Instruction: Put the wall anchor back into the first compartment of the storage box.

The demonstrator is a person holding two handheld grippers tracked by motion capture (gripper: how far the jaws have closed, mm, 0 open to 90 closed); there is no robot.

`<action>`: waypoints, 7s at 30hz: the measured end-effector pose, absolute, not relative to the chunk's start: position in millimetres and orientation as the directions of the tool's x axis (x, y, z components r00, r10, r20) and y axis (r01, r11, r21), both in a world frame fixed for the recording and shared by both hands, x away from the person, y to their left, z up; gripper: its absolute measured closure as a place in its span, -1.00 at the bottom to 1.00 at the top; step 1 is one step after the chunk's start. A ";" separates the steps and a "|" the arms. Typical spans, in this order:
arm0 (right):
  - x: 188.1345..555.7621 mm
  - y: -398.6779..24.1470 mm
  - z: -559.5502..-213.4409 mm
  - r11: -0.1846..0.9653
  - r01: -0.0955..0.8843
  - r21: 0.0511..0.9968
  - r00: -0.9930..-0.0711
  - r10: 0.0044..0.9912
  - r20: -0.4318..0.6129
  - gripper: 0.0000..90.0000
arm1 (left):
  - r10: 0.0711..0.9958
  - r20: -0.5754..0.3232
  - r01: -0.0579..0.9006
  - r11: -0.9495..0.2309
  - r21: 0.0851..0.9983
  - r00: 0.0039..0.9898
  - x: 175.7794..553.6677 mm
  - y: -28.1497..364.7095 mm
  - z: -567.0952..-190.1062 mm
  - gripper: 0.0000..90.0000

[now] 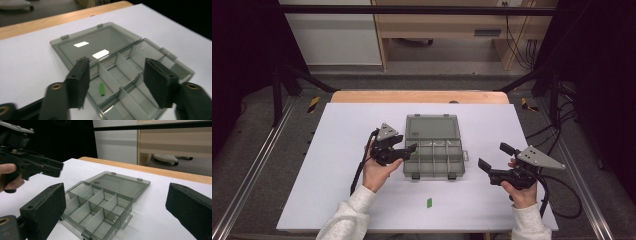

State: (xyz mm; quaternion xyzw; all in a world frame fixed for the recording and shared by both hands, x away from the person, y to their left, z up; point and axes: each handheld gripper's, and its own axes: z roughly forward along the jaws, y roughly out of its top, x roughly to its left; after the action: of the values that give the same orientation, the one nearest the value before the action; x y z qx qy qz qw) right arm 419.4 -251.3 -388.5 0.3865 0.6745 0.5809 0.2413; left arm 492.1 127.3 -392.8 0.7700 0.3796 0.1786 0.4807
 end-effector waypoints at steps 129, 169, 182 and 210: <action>416.8 -251.9 -386.4 0.028 0.235 0.972 -0.587 0.801 0.119 -0.93 | 0.679 -0.065 0.470 -0.432 0.770 0.731 394.5 100.9 -423.1 0.87; 418.9 -250.9 -388.5 0.038 0.242 0.969 -0.587 0.801 0.116 -0.94 | 0.759 -0.040 0.439 -0.332 0.835 0.650 482.9 110.6 -380.5 0.87; 419.4 -251.4 -388.8 0.033 0.242 0.970 -0.588 0.800 0.120 -0.94 | 0.782 -0.039 0.461 -0.326 0.826 0.623 512.8 105.3 -401.9 0.87; 418.8 -252.5 -387.9 0.033 0.238 0.971 -0.591 0.798 0.118 -0.94 | 0.808 -0.014 0.551 -0.389 0.739 0.589 540.5 97.3 -444.8 0.86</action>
State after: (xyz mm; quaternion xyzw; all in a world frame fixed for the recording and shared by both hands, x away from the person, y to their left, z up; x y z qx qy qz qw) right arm 418.8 -252.5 -387.9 0.3827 0.6770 0.5805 0.2414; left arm 540.5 97.3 -444.8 0.8143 0.4171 0.1774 0.3627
